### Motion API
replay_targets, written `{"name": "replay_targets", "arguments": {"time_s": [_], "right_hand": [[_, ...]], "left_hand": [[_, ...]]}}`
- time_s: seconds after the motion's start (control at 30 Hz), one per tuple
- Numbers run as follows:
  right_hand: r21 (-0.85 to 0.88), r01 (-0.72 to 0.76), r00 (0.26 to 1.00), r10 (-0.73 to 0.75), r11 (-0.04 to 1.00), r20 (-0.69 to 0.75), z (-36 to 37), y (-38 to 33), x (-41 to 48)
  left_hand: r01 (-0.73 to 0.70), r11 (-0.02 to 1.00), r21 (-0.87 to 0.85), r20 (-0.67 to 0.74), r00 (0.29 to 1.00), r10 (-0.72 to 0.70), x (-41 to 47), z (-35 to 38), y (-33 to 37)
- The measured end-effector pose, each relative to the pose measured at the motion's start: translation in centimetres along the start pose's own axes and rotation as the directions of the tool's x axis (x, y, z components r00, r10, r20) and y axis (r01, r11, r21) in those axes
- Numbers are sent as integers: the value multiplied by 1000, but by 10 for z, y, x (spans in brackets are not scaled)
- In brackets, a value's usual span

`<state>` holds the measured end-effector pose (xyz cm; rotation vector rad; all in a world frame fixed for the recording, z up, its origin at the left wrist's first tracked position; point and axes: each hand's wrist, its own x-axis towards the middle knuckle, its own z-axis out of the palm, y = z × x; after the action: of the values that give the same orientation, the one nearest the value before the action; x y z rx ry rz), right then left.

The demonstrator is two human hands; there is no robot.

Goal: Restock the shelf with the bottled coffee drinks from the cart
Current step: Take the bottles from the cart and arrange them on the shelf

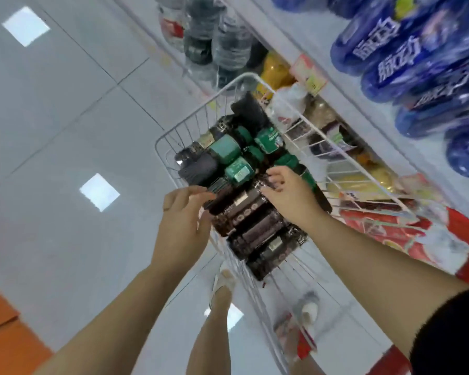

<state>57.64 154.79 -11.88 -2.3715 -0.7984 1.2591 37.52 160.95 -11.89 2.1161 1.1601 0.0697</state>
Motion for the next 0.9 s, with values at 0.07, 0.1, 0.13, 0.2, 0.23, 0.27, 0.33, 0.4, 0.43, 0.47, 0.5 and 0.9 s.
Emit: {"name": "replay_targets", "arguments": {"time_s": [0.07,0.1,0.13,0.2,0.23,0.27,0.33,0.4,0.43,0.47,0.5,0.9], "right_hand": [[-1,-27,999,26,1000,-19,9,-3,15],[7,-39,999,39,999,-24,11,-7,22],[41,-67,998,68,997,-15,13,-12,29],[173,-162,987,159,971,32,15,-23,44],[243,-220,975,212,945,60,15,-28,52],[289,-276,961,262,917,86,16,-33,58],[335,-348,937,335,876,98,21,-40,66],[351,-376,922,385,858,44,28,-41,72],[356,-374,917,399,856,4,32,-41,73],[369,-364,915,403,855,-29,35,-41,73],[385,-356,913,404,851,-50,36,-41,72],[463,-142,959,237,875,-155,7,-13,16]], "left_hand": [[-46,999,11,-24,999,46,2,11,-7],[-69,997,24,-33,997,70,3,15,-9],[-93,995,41,-45,994,95,4,19,-12],[-134,989,65,-74,988,139,6,25,-16],[-147,987,67,-84,985,152,6,27,-18],[-156,986,66,-89,983,161,6,27,-20],[-174,983,67,-87,980,179,7,28,-21],[-178,982,65,-80,980,183,7,28,-23],[-175,983,61,-74,981,179,7,28,-23],[-173,983,57,-69,982,177,7,28,-23],[-174,983,55,-62,982,178,7,28,-23],[-196,964,182,-62,976,210,56,-18,-4]]}}
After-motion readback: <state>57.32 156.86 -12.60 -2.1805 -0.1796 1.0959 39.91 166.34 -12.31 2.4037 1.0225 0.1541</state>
